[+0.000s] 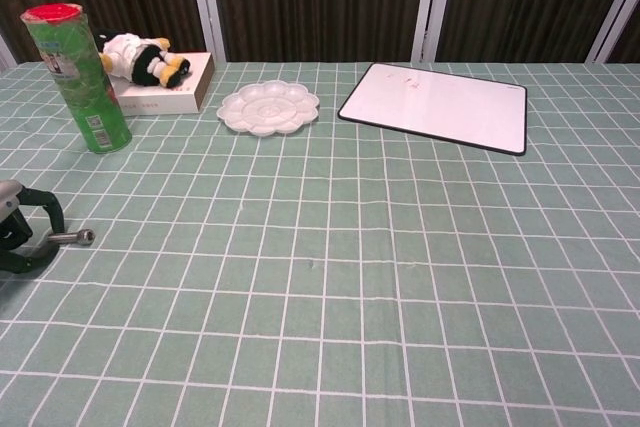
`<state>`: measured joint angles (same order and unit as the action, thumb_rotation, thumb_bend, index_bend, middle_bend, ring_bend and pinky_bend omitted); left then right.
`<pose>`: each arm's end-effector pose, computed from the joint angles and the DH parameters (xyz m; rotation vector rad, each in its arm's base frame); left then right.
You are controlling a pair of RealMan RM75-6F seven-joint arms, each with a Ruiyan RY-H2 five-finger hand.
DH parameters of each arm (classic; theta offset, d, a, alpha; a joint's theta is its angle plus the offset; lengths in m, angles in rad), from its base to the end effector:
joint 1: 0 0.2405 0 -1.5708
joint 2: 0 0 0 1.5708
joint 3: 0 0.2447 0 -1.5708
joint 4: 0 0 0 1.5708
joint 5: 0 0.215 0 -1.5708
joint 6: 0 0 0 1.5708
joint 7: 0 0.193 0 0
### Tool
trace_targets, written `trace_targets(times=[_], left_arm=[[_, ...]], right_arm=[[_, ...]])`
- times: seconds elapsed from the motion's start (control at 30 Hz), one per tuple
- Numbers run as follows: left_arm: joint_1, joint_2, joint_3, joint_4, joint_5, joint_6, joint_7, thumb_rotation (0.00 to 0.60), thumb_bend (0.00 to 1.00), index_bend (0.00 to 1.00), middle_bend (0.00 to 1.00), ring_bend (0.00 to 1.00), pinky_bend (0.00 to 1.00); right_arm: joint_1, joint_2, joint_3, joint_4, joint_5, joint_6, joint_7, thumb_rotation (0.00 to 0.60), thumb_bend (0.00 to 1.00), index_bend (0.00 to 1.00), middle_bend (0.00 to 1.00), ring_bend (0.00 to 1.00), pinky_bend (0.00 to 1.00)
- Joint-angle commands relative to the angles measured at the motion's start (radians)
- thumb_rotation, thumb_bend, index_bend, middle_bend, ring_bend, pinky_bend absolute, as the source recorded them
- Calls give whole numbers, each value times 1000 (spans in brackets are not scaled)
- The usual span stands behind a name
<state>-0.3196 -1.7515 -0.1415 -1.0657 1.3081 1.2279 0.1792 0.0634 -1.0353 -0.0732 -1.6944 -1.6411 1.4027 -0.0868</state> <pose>-0.2959 0.3139 -0.0272 -1.4560 -0.9676 -0.7929 -0.2925 -0.1904 0.1220 1.6341 -0.9381 0.7605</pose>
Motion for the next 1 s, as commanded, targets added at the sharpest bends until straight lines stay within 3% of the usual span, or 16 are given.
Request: trace_targets(times=[0.03,0.73,0.83,1.0], left_arm=[[1,4,0,-6,3,9,1,600,413,519,1000,1000,1000],[-7,51,9,-143,42,65,46,600,413,496,1000,1000,1000],[-10,53,10,-151,37,57,55,600,411,418,1000,1000,1000],[-7,71,18,-173,53,73,55,600,395,199,1000,1000,1000]], right_arm=[[0,0,0,0,1,0,-1,600,170,0,0,0,0],[0,2,0,0,0,2,5,600,171,0,0,0,0],[0,3,0,0,0,3,6,600,170,0,0,0,0],[0,3,0,0,0,3,6,600,170,0,0,0,0]])
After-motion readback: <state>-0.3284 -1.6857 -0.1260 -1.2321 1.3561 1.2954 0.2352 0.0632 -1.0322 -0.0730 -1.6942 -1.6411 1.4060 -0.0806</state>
